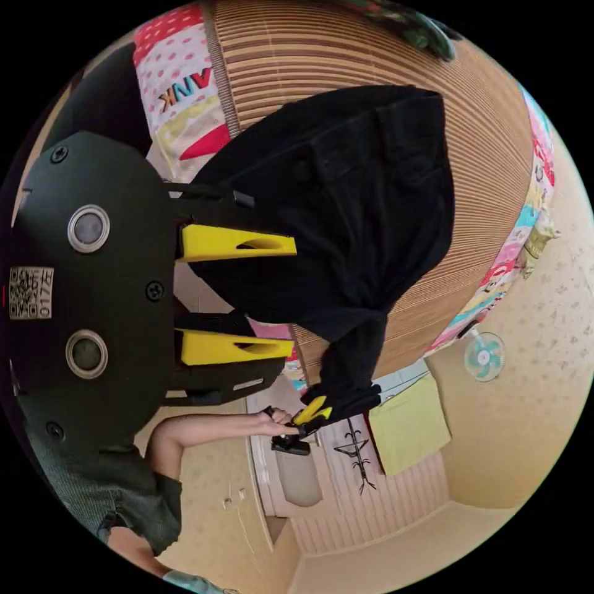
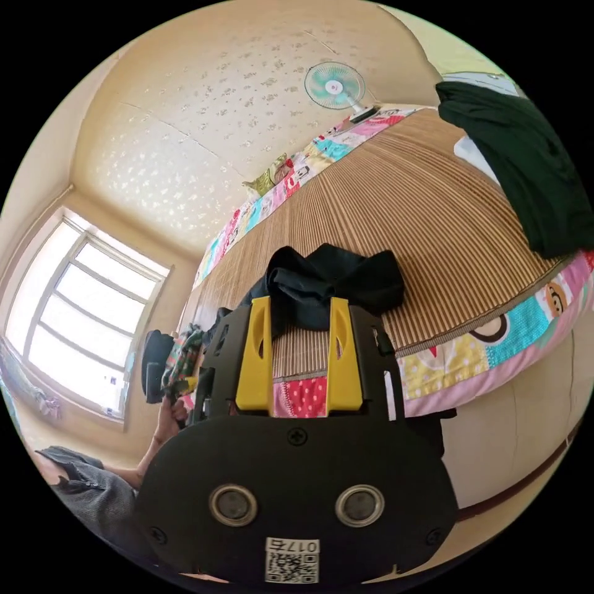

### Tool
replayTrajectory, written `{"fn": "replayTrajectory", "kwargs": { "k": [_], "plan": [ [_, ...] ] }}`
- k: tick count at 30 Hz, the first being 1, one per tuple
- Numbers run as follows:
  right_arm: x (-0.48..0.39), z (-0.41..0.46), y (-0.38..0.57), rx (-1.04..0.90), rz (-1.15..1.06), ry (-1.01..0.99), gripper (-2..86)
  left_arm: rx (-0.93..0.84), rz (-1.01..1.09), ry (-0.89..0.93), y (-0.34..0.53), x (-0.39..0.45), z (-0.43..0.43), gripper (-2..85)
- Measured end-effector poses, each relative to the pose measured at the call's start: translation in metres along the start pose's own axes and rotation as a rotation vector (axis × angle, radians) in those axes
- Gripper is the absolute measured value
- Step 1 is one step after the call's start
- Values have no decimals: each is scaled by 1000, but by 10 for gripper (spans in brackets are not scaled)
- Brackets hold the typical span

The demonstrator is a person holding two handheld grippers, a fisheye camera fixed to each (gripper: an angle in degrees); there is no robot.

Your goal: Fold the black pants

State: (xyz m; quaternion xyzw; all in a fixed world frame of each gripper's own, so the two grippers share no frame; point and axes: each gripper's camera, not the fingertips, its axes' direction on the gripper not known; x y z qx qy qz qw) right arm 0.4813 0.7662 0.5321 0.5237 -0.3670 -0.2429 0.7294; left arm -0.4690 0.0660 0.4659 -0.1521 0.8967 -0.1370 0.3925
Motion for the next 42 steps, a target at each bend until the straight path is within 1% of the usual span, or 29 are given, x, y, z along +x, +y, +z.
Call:
{"fn": "replayTrajectory", "kwargs": {
  "k": [3, 5, 6, 8, 10, 12, 14, 15, 17, 18, 19, 20, 21, 22, 23, 24, 25, 26, 29, 31, 32, 34, 36, 37, 38, 39, 40, 41, 42],
  "plan": [
    [-11, 27, -37, -35, -8, 100, 162, 46, 33, -112, 21, 27, 10, 177],
    [1, 61, -69, -156, 75, 73, 174, -2, 27, -106, 14, 33, 19, 184],
    [1, 63, -74, -152, 79, 40, 171, -37, 31, -152, 8, 38, 23, 178],
    [-8, 55, -86, -34, 67, -30, 148, -54, 35, -202, 2, 48, 19, 171],
    [-21, 62, -103, -43, 33, 28, 136, -18, 59, -139, 4, 58, 8, 156],
    [-19, 91, -126, -186, 49, 112, 146, 33, 67, -53, 11, 66, -3, 149],
    [1, 137, -144, -404, 121, 54, 146, 5, 32, -13, 13, 64, 3, 172],
    [7, 146, -145, -438, 137, 16, 127, -43, 13, -14, 12, 61, 14, 175],
    [19, 191, -142, -663, 174, -169, 66, -137, -21, -89, 10, 53, 39, 166],
    [17, 206, -138, -753, 173, -197, 55, -199, -21, -132, 9, 49, 56, 139],
    [7, 229, -130, -911, 137, -203, 46, -207, -22, -165, 8, 48, 60, 116],
    [-7, 236, -128, -970, 87, -162, 40, -208, -32, -259, 7, 47, 60, 65],
    [-14, 234, -131, -965, 71, -135, 38, -239, -6, -317, 2, 48, 59, 5],
    [-30, 215, -145, -877, 38, -106, 35, -264, 11, -297, -2, 47, 58, 2],
    [-55, 174, -164, -673, -33, -129, 33, -271, -10, -236, -7, 39, 49, -4],
    [-70, 148, -172, -555, -85, -161, 32, -243, -41, -172, -9, 30, 36, -6],
    [-103, 94, -179, -348, -210, -245, 31, -230, -42, -155, -10, 27, 29, -7],
    [-137, 49, -175, -227, -335, -273, 30, -204, -27, -145, -12, 25, 17, -9],
    [-204, -43, -123, -29, -616, -320, 29, -109, -7, -157, -10, 29, -23, -10],
    [-217, -77, -79, 10, -717, -383, 29, -17, -10, -172, -5, 32, -54, -10],
    [-215, -88, -48, 20, -736, -362, 28, 51, -29, -184, 1, 31, -75, -10],
    [-196, -88, 1, 12, -712, -308, 29, 146, -61, -210, 11, 27, -103, -10],
    [-162, -64, 43, -96, -614, -284, 29, 215, -100, -227, 22, 20, -128, -10],
    [-132, -40, 66, -200, -494, -290, 30, 238, -126, -255, 26, 18, -135, -10],
    [-100, -18, 90, -266, -356, -300, 31, 298, -169, -345, 35, 16, -150, -10],
    [-86, -10, 101, -275, -287, -303, 32, 350, -192, -405, 44, 14, -166, -9],
    [-57, -1, 121, -252, -138, -303, 37, 373, -208, -418, 48, 12, -173, -9],
    [-34, 2, 136, -207, -4, -291, 46, 408, -239, -409, 56, 7, -186, -9],
    [-25, 1, 141, -181, 54, -273, 55, 409, -254, -372, 59, 0, -192, -7]
  ]
}}
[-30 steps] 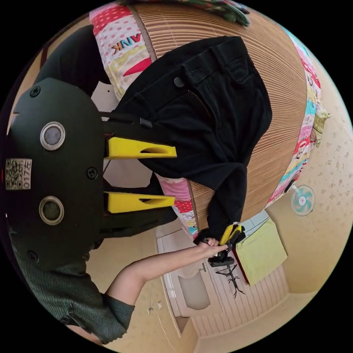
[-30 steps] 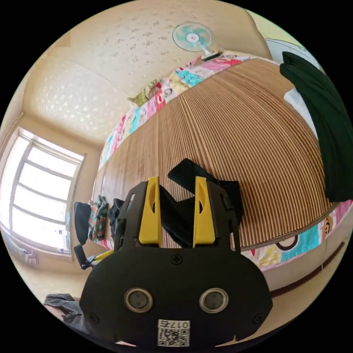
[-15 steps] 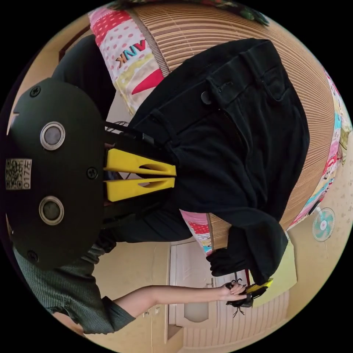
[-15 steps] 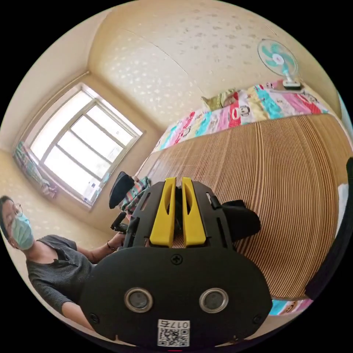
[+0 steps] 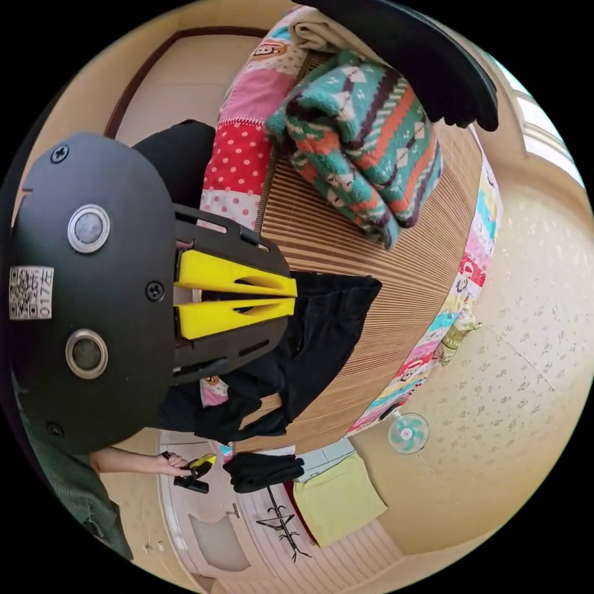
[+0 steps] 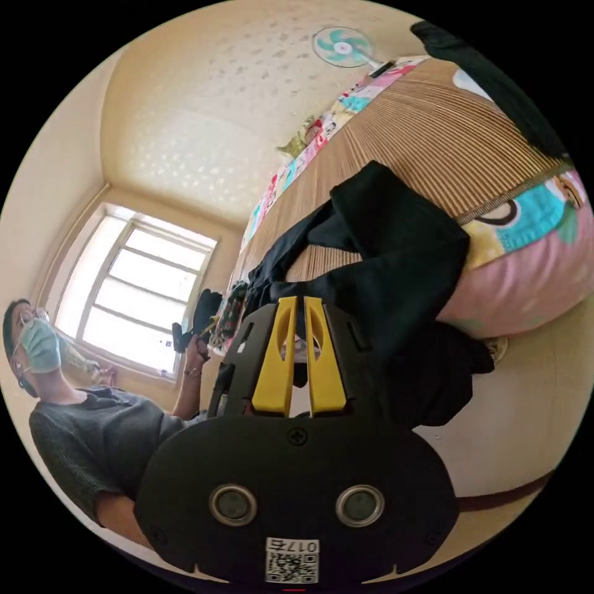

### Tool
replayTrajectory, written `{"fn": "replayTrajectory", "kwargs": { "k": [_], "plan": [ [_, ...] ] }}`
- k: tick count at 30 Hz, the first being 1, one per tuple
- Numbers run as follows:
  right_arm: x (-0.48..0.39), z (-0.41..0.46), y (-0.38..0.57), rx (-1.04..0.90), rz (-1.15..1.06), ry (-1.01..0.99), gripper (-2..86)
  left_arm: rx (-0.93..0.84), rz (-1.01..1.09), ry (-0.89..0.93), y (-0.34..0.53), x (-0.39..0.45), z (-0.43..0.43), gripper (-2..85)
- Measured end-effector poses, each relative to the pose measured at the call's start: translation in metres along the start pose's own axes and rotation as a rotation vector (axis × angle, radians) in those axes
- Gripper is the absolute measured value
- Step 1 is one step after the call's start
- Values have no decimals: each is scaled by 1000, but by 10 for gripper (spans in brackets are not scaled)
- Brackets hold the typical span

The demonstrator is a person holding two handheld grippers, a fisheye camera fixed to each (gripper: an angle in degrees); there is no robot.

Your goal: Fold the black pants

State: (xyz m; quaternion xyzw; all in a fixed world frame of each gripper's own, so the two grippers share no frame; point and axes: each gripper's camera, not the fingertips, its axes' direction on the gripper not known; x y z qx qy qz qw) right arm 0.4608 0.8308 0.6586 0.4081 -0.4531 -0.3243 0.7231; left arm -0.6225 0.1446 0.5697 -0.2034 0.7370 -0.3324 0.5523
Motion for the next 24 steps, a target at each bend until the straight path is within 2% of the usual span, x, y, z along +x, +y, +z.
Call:
{"fn": "replayTrajectory", "kwargs": {
  "k": [2, 4, 6, 8, 10, 12, 14, 17, 18, 19, 20, 22, 24],
  "plan": [
    [8, -12, 10, 154, 119, 99, 94, -41, -5, 54, 0, -6, 6, -3],
    [-9, -12, -2, 206, 95, 194, 119, -89, -2, 65, 5, -2, 17, 9],
    [-33, 5, -32, 168, 40, 322, 144, -122, 46, 32, 14, 17, 34, 68],
    [-59, 54, -81, 32, -55, 505, 169, -162, 85, 5, 19, 33, 53, 107],
    [-67, 100, -117, -73, -108, 662, 175, -214, 116, -8, 20, 46, 78, 118],
    [-61, 133, -148, -111, -83, 819, 175, -296, 117, -53, 19, 55, 108, 130],
    [-48, 146, -179, -87, -13, 922, 169, -297, 143, -86, 19, 62, 109, 131],
    [-11, 163, -203, -200, 90, 819, 140, -298, 163, -102, 25, 69, 111, 128],
    [-12, 164, -205, -207, 80, 826, 110, -300, 192, -121, 29, 73, 112, 119],
    [-20, 168, -211, -279, 18, 810, 50, -303, 205, -139, 30, 75, 112, 114],
    [-31, 171, -218, -386, -34, 741, 42, -308, 236, -181, 33, 80, 114, 103],
    [-66, 155, -222, -361, -123, 773, 34, -321, 261, -220, 34, 87, 116, 90],
    [-116, 108, -220, -196, -234, 724, 31, -356, 281, -245, 34, 96, 120, 77]
  ]
}}
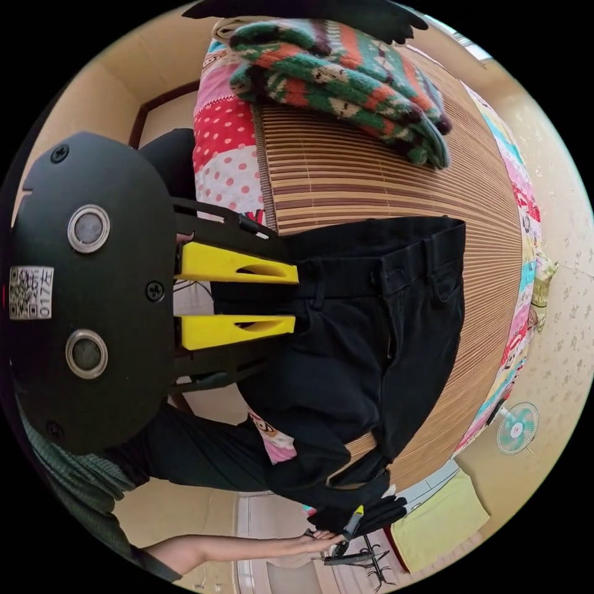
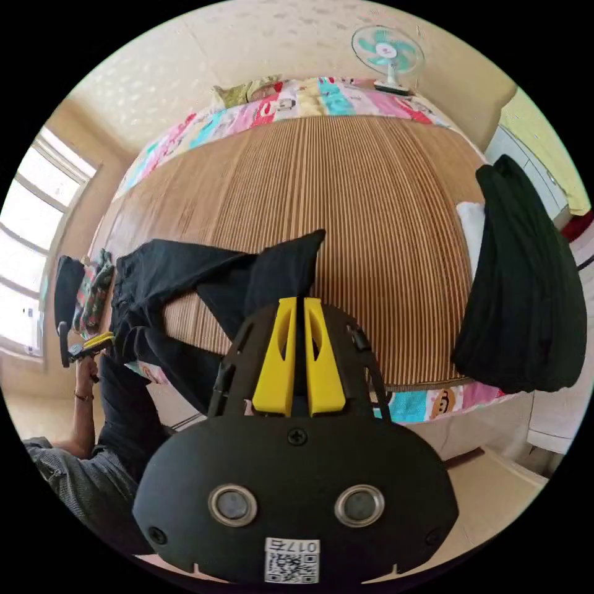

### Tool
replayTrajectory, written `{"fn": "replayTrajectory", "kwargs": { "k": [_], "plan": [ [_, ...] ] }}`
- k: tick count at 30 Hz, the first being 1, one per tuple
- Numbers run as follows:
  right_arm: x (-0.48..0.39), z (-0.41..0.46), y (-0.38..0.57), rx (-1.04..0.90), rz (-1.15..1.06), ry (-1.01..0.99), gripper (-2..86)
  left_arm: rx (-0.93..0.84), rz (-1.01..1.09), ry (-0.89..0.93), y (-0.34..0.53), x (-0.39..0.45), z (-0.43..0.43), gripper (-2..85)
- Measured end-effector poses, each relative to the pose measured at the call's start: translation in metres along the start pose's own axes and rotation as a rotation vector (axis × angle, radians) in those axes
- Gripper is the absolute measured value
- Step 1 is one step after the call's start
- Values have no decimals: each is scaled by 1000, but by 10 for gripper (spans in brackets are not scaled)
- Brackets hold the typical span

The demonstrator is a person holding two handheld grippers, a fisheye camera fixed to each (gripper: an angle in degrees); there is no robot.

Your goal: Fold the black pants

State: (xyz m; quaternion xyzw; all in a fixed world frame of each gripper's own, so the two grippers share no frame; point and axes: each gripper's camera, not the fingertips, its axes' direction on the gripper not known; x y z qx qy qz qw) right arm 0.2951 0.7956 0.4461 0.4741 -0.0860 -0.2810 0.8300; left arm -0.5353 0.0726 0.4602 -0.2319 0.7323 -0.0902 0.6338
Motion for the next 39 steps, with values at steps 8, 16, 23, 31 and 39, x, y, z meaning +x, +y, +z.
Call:
{"fn": "replayTrajectory", "kwargs": {
  "k": [8, 16, 23, 31, 39],
  "plan": [
    [127, -182, 159, 607, 591, -68, 44, 66, -14, 50, 21, 2, -11, 26],
    [144, -79, 196, 286, 690, 106, 120, 113, -45, 63, 31, -10, -43, -7],
    [-30, -25, 129, 285, 138, 0, 134, 134, -113, -20, 40, -18, -55, -8],
    [-142, 125, 53, -86, -158, 96, 94, 107, -112, 1, 44, -20, -42, -9],
    [11, -47, 41, 377, -8, -698, 18, 86, -145, -4, 41, -24, -25, -9]
  ]
}}
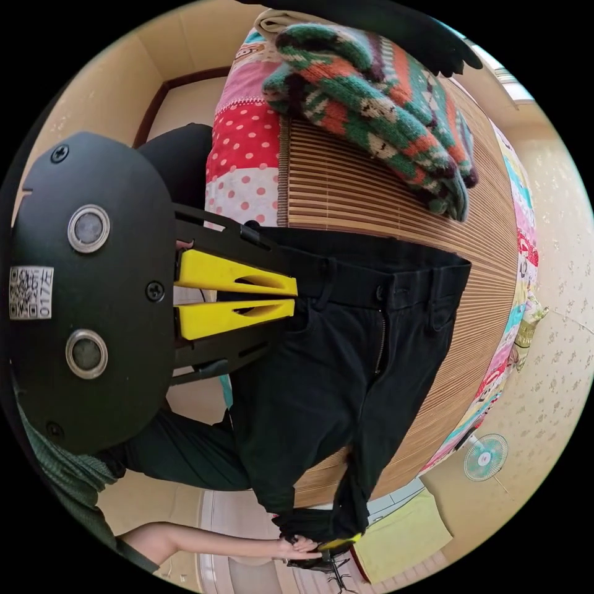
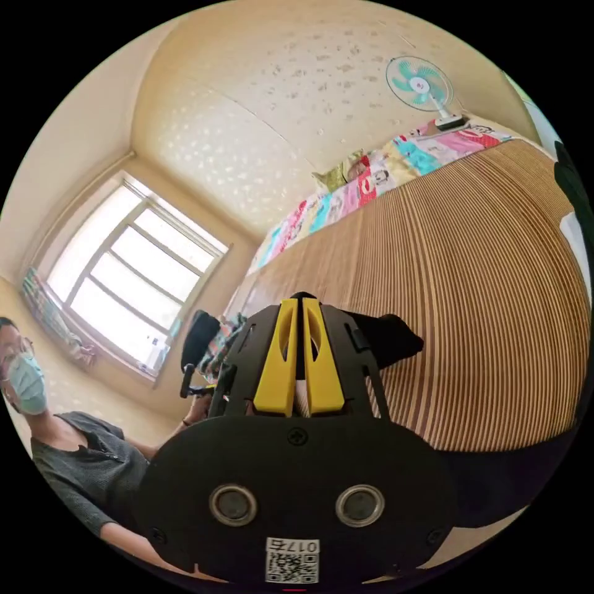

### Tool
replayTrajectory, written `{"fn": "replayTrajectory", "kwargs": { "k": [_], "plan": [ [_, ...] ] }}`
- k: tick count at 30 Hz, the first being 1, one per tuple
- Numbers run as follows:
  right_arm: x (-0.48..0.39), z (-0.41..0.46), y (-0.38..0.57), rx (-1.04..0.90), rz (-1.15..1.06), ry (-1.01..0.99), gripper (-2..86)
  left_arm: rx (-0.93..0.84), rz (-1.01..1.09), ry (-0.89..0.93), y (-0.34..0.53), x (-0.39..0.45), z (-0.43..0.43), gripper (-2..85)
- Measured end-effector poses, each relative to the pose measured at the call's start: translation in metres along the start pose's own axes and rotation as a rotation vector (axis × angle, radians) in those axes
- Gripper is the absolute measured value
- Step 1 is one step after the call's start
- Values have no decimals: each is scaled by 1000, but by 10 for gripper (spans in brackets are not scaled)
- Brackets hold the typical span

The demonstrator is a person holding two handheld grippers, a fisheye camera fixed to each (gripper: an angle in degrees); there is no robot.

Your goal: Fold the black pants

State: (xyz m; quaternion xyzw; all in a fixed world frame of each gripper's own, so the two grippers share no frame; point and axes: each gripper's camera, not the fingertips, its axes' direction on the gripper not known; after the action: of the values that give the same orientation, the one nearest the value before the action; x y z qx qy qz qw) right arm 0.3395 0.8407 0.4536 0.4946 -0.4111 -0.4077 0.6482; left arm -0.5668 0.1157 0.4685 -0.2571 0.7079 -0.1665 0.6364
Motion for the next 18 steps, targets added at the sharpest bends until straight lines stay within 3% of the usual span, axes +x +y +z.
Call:
{"fn": "replayTrajectory", "kwargs": {
  "k": [2, 3, 6, 8, 10, 12, 18],
  "plan": [
    [14, -73, 13, 251, -18, -187, 19, -1, -3, -1, -1, 0, 0, -9],
    [21, -88, 19, 303, -1, -186, 20, -3, -6, 6, -3, -1, -1, -9],
    [60, -139, 67, 493, 203, 79, 24, -1, -18, 40, -4, -6, -2, -9],
    [88, -158, 117, 595, 484, 362, 30, 0, -22, 53, -4, -9, -3, -9],
    [94, -164, 151, 671, 512, 425, 42, 2, -22, 55, -4, -9, -5, -9],
    [96, -158, 163, 629, 436, 402, 65, 4, -19, 42, -4, -6, -7, -9],
    [110, -61, 112, 63, 350, 527, 178, 4, -20, 28, -4, -2, -13, -9]
  ]
}}
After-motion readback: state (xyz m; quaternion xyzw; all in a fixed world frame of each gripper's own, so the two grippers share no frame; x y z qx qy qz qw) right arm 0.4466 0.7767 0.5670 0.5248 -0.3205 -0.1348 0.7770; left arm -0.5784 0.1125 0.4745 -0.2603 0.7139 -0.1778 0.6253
